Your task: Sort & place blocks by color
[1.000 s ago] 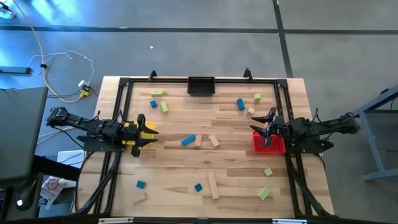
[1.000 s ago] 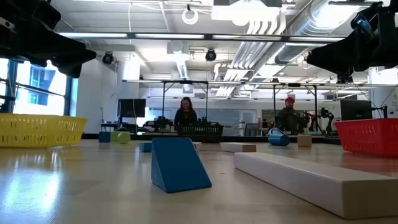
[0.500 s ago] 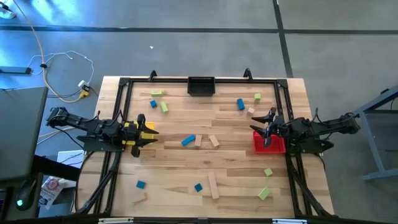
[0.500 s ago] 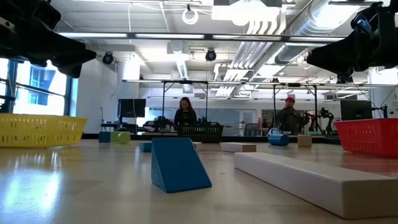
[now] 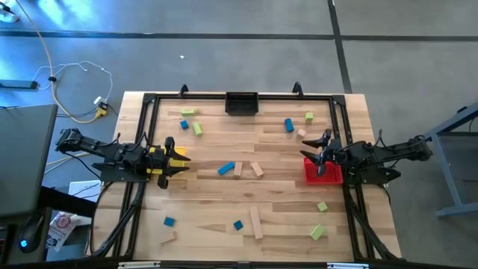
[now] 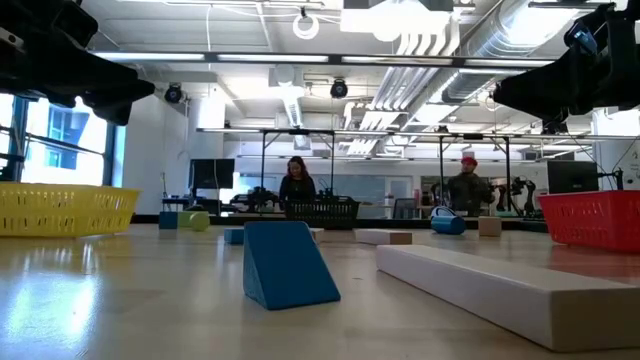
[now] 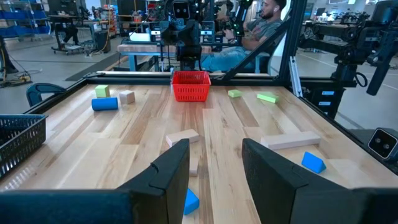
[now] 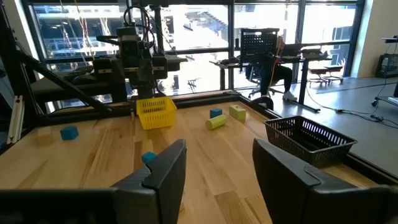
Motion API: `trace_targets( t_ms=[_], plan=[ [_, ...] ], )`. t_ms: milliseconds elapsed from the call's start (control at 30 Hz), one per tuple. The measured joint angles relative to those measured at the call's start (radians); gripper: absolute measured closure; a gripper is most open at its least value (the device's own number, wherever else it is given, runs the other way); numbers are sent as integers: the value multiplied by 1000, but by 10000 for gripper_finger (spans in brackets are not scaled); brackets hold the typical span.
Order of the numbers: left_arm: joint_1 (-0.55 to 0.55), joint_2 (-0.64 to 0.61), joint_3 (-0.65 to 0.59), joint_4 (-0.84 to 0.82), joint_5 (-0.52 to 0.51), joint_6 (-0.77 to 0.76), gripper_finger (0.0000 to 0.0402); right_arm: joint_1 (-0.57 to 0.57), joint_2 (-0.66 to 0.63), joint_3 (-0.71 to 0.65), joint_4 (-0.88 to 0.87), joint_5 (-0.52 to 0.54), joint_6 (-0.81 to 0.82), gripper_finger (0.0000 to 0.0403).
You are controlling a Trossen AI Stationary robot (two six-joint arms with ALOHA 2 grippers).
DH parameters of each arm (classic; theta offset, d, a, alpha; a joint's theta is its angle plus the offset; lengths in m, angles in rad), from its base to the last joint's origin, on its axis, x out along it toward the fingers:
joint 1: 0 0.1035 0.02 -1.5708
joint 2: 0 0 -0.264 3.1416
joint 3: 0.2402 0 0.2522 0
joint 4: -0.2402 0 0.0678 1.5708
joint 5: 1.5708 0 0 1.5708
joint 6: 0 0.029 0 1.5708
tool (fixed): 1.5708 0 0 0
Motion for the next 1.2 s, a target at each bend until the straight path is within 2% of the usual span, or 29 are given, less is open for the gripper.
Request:
trace_targets(
  t_ms=[667,833,1200],
  plan=[
    [0,0,0,0,0,0,266,0,0,0,0,0,0,231],
    [0,0,0,7,-50,-25,266,0,0,0,0,0,0,231],
    [0,0,0,7,-52,-26,266,0,0,0,0,0,0,231]
  ],
)
